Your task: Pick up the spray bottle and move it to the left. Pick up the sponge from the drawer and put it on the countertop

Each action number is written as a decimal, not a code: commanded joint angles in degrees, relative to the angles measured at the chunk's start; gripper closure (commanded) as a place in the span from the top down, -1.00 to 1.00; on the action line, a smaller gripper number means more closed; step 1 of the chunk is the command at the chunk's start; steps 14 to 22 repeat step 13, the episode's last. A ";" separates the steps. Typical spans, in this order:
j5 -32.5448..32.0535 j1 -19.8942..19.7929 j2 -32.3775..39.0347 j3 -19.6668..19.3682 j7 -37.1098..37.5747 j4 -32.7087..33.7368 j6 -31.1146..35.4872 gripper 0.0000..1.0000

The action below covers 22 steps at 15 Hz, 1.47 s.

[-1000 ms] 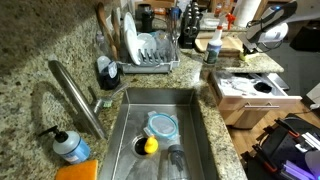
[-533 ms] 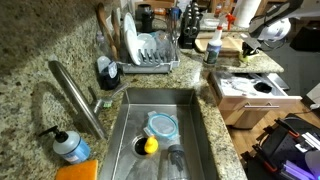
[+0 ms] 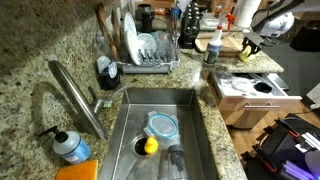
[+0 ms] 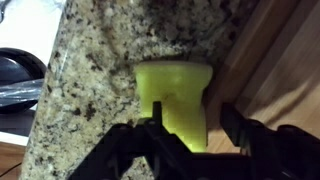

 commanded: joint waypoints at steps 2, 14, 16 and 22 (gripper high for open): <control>-4.08 1.31 -4.51 -3.06 0.04 0.21 -5.93 0.97; -5.95 -0.06 -20.64 -3.56 -12.47 -7.13 -3.84 1.00; -5.95 -0.06 -20.64 -3.56 -12.47 -7.13 -3.84 1.00; -5.95 -0.06 -20.64 -3.56 -12.47 -7.13 -3.84 1.00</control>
